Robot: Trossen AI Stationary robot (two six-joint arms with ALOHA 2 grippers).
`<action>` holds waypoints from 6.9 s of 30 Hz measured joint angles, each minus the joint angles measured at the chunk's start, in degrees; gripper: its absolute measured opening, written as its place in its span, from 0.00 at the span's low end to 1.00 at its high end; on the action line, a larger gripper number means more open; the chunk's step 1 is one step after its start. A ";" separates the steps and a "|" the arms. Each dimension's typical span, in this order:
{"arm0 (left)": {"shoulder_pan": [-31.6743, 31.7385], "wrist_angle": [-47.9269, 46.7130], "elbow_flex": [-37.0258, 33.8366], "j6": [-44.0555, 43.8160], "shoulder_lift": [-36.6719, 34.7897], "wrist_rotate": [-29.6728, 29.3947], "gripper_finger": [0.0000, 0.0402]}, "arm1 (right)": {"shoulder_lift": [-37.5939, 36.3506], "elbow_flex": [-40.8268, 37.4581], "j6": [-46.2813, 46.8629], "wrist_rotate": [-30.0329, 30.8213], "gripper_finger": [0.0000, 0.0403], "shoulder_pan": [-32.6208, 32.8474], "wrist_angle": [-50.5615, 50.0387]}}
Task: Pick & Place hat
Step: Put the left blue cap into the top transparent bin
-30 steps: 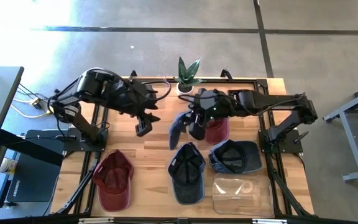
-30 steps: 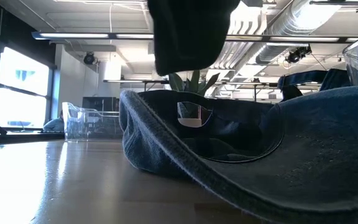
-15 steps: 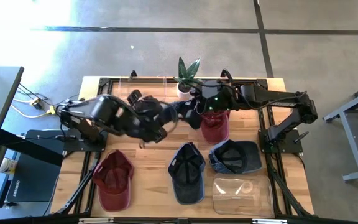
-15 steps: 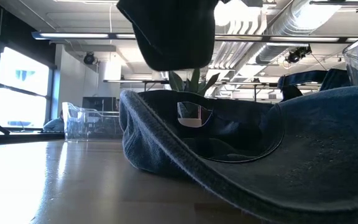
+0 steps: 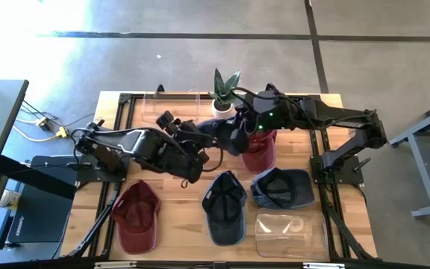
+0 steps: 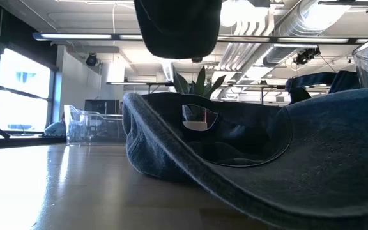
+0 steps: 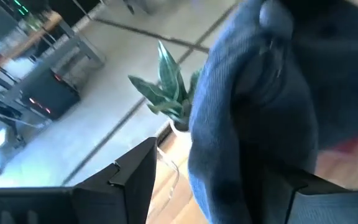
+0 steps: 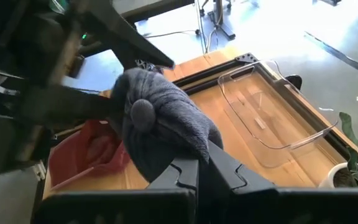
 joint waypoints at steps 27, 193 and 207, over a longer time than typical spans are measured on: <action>6.22 11.41 -0.24 17.92 -7.45 24.88 0.01 | -1.34 -0.02 -6.94 -4.31 0.04 0.83 -8.58; 20.40 87.40 -91.71 -23.44 -25.61 55.19 0.28 | 1.72 -3.75 -6.09 -1.55 0.35 4.88 -27.47; 11.78 87.66 -86.81 -23.83 -28.68 60.31 0.02 | 5.08 -31.01 3.23 -22.83 0.40 -1.36 21.55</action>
